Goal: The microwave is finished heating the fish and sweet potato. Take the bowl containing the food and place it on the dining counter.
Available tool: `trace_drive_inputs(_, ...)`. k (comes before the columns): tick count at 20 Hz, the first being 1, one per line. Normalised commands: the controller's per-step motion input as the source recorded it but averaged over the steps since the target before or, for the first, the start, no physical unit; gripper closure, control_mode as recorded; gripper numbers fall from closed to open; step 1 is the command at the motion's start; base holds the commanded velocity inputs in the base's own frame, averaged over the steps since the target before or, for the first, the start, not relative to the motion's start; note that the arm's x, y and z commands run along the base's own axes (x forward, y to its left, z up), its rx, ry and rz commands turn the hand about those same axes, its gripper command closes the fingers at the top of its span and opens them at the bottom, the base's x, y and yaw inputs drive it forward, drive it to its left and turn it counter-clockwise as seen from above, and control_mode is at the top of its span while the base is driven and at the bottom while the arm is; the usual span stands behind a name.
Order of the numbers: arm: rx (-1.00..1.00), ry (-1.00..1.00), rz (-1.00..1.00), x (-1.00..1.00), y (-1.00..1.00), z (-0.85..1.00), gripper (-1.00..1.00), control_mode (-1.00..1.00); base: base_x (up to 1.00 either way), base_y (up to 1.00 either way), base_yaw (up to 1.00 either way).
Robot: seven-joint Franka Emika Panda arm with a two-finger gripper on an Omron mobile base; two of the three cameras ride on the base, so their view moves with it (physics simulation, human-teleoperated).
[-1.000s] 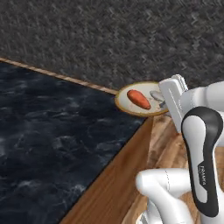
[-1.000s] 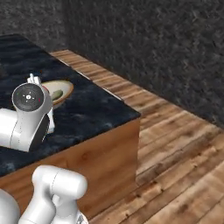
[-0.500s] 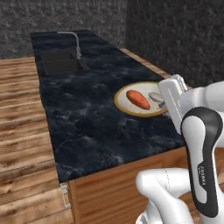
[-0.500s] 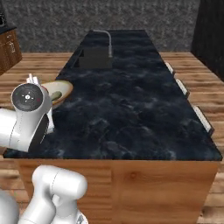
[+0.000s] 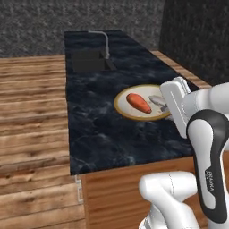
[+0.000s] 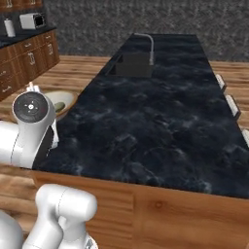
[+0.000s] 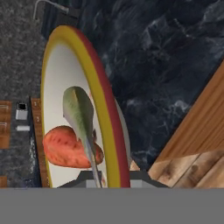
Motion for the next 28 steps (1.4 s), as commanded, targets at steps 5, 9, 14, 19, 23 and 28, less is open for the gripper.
trace_drive_inputs(5,0.00,0.00,0.00,0.00,0.00,0.00,1.00,1.00,0.00,0.00,0.22)
trace_drive_inputs(9,0.00,0.00,0.00,0.00,0.00,0.00,1.00,1.00,0.00,-0.07,0.14)
trace_drive_inputs(14,0.00,0.00,0.00,0.00,0.00,0.00,1.00,1.00,-0.06,-0.91,0.00)
trace_drive_inputs(19,0.00,0.00,0.00,0.00,0.00,0.00,1.00,1.00,-0.01,-1.00,0.00)
trace_drive_inputs(23,0.00,0.00,0.00,0.00,0.00,0.00,1.00,1.00,0.00,-1.00,0.00)
trace_drive_inputs(28,0.00,0.00,0.00,0.00,0.00,0.00,1.00,1.00,0.00,-1.00,0.00)
